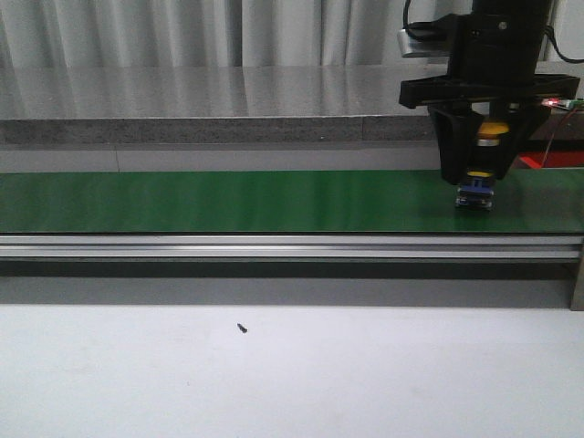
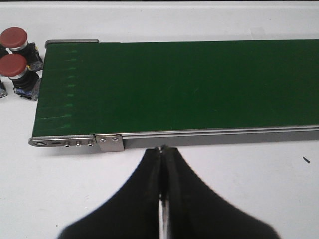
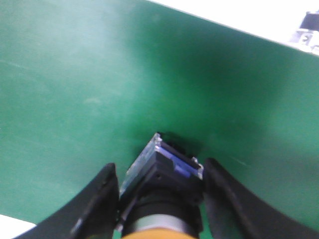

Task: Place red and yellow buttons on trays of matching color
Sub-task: 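Carry the yellow button with the right gripper into the yellow tray, then open the right gripper and return it above the belt's far end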

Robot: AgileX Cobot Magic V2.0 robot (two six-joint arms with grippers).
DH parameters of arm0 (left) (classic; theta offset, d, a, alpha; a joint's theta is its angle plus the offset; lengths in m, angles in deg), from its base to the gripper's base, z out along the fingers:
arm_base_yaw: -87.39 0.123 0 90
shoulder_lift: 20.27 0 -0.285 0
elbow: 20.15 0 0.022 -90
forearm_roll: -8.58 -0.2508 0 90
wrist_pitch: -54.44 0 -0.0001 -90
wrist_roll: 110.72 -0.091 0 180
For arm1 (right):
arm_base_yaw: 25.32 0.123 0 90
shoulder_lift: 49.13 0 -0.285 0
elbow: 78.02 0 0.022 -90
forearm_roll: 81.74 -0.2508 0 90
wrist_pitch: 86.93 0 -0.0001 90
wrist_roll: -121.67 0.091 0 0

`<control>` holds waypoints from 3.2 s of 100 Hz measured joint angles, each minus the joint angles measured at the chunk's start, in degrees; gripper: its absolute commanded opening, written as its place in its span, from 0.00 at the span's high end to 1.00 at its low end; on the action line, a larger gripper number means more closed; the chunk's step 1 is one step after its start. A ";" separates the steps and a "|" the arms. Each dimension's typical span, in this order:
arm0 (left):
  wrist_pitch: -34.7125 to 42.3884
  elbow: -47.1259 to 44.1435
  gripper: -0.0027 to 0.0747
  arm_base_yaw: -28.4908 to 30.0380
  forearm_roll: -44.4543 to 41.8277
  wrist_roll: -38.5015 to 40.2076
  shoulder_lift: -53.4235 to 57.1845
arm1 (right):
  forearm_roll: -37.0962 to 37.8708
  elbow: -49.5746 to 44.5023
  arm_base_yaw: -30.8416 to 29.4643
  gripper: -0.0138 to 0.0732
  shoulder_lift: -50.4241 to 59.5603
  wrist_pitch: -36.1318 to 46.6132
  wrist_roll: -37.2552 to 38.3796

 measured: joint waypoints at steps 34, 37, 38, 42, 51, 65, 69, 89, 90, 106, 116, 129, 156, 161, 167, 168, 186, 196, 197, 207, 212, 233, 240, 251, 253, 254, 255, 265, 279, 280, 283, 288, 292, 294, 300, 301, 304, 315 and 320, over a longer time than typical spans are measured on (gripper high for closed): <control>-0.13 0.00 0.99 0.00 0.00 0.00 0.00 | 0.00 -0.47 -4.28 0.55 3.17 -1.18 0.00; -0.13 0.00 0.99 0.00 0.00 0.00 0.00 | 0.00 -0.70 -4.93 0.55 3.57 -1.18 0.00; -0.13 0.00 0.99 0.00 0.00 0.00 0.00 | 0.00 -0.82 -5.10 0.55 3.80 -1.18 0.00; -0.13 0.00 0.99 0.00 0.00 0.00 0.00 | 0.00 -1.06 -6.11 0.55 4.45 -1.18 0.00; -0.13 0.00 0.99 0.00 0.04 0.00 0.00 | 0.00 -2.26 -8.51 0.55 6.32 -1.29 0.00; -0.13 0.00 0.99 0.00 0.27 0.00 0.00 | 0.00 -5.27 -13.37 0.55 9.69 -1.36 0.00; -0.13 0.00 0.99 0.00 0.27 0.00 0.00 | 0.00 -6.33 -15.12 0.55 10.65 -1.36 0.00; -0.13 0.00 0.99 0.00 0.54 0.00 0.00 | 0.00 -10.62 -23.95 0.55 13.65 -0.31 0.12; -0.13 0.00 0.99 0.00 0.54 0.00 0.00 | 0.00 -10.84 -24.57 0.55 13.79 -0.17 0.12; -0.13 0.00 0.99 0.00 0.67 0.00 0.00 | -0.72 -12.81 -31.42 0.55 13.92 1.90 0.12; -0.13 0.00 0.99 0.00 0.71 0.00 0.00 | -1.68 -13.81 -35.43 0.55 13.92 2.83 0.12; -0.13 0.00 0.99 0.00 0.71 0.00 0.00 | -2.46 -14.90 -39.17 0.55 13.92 4.64 0.12; -0.13 0.00 0.99 0.00 0.71 0.00 0.00 | -2.95 -19.92 -44.78 0.55 13.92 12.05 1.05; -0.13 0.00 0.99 0.00 0.71 0.00 0.00 | -2.95 -21.59 -45.53 0.55 13.81 13.93 1.32; -0.13 0.00 0.99 0.00 0.71 0.00 0.00 | -3.19 -23.70 -46.21 0.55 13.26 16.03 1.82; -0.13 0.00 0.99 0.00 0.71 0.00 0.00 | -3.19 -23.91 -46.22 0.55 13.09 16.24 1.82; -0.13 0.00 0.99 0.00 0.71 0.00 0.00 | -4.39 -26.77 -46.60 0.55 9.47 20.16 2.18; -0.13 0.00 0.99 0.00 0.71 0.00 0.00 | -5.09 -26.77 -46.60 0.55 8.08 21.11 2.18; -0.13 0.00 0.99 0.00 0.71 0.00 0.00 | -5.23 -26.77 -46.60 0.55 7.89 21.25 2.18; -0.13 0.00 0.99 0.00 0.71 0.00 0.00 | -5.35 -26.77 -46.60 0.52 6.74 21.50 2.22; -0.13 0.00 0.99 0.00 0.71 0.00 0.00 | -5.35 -26.77 -46.60 0.46 6.45 21.59 2.22; -0.13 0.00 0.99 0.00 0.71 0.00 0.00 | -5.48 -26.77 -46.60 0.24 6.29 21.72 2.34; -0.13 0.00 0.99 0.00 0.71 0.00 0.00 | -5.48 -26.77 -46.60 0.24 6.29 21.72 2.34; -0.13 0.00 0.99 0.00 0.71 0.00 0.00 | -5.48 -26.77 -46.60 0.24 6.29 21.72 2.34; -0.13 0.00 0.99 0.00 0.71 0.00 0.00 | -5.48 -26.77 -46.60 0.24 6.29 21.72 2.34; -0.13 0.00 0.99 0.00 0.71 0.00 0.00 | -5.48 -26.77 -46.60 0.24 6.29 21.72 2.34; -0.13 0.00 0.99 0.00 0.71 0.00 0.00 | -5.48 -26.77 -46.60 0.24 6.29 21.72 2.34; -0.13 0.00 0.99 0.00 0.80 0.00 0.00 | -5.48 -26.77 -46.60 0.24 7.05 21.94 2.34; -0.13 0.00 0.99 0.00 0.80 0.00 0.00 | -5.48 -26.77 -46.60 0.24 9.37 22.43 2.34; -0.13 0.00 0.99 0.00 0.80 0.00 0.00 | -5.48 -26.77 -46.60 0.24 9.47 22.43 2.34; -0.01 0.00 0.99 0.00 0.80 0.00 0.00 | -5.48 -26.77 -46.60 0.24 10.05 22.43 2.34; 0.08 0.00 0.99 0.00 0.80 0.00 0.00 | -5.48 -26.77 -46.60 0.24 10.66 22.43 2.34; 0.08 0.00 0.99 0.00 0.80 0.00 0.00 | -5.48 -26.77 -46.60 0.24 11.25 22.32 2.34; 0.08 0.00 0.99 0.00 0.80 0.00 0.00 | -5.48 -26.77 -46.60 0.24 11.30 22.19 2.34; 0.08 0.00 0.99 0.00 0.80 0.00 0.00 | -5.48 -26.77 -46.60 0.24 12.07 21.79 2.34; 0.08 0.00 0.99 0.00 0.80 0.00 0.00 | -5.48 -26.77 -46.60 0.24 12.07 21.81 2.34; 0.08 0.00 0.99 0.00 0.80 0.00 0.00 | -5.48 -26.77 -46.60 0.24 12.57 21.58 2.34; 0.08 0.00 0.99 0.00 0.80 0.00 0.00 | -5.48 -26.77 -46.60 0.24 14.25 21.47 2.34; 0.12 0.00 0.99 0.00 0.80 0.00 0.00 | -5.48 -26.77 -46.60 0.24 15.49 21.26 2.34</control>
